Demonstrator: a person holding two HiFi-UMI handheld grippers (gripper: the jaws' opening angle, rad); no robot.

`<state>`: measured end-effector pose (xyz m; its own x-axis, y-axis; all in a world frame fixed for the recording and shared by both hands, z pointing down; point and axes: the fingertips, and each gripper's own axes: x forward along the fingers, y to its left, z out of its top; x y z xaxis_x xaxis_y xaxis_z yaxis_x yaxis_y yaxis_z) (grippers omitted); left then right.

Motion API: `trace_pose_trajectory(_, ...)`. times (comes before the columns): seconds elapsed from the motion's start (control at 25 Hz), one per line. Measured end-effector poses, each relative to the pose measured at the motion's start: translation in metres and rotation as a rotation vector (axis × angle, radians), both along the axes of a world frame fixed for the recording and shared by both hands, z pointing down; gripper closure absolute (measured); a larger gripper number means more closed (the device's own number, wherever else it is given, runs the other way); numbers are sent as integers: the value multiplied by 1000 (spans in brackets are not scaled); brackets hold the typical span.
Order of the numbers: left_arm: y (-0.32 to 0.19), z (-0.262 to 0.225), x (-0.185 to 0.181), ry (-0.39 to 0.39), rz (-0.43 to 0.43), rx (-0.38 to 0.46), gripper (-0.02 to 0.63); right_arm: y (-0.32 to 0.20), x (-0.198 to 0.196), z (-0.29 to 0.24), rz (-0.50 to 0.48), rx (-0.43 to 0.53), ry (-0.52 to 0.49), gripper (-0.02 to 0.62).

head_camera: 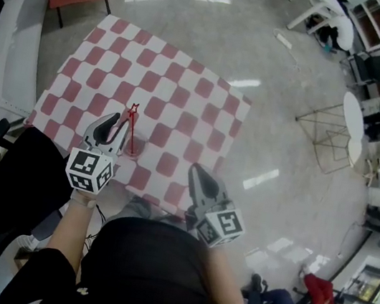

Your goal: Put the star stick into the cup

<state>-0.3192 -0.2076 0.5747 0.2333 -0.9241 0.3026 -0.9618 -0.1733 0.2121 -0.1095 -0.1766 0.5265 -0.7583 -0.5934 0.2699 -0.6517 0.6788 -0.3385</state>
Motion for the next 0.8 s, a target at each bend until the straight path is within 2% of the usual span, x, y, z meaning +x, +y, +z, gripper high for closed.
trace_pose_trajectory(0.16, 1, -30, 39, -21, 66, 44, 472, -2, 29, -8, 38, 44, 1, 574)
trace_pose_trajectory(0.4, 13, -67, 113, -38, 174, 85, 530, 5, 77, -39, 97, 87, -36, 574)
trace_pose_trajectory(0.52, 18, -80, 153, -40, 239, 100, 551, 10, 99, -54, 110, 112, -66, 574)
trace_pose_trajectory(0.8, 25, -97, 239, -27, 375, 114, 565, 21, 159, -70, 149, 155, -51, 574)
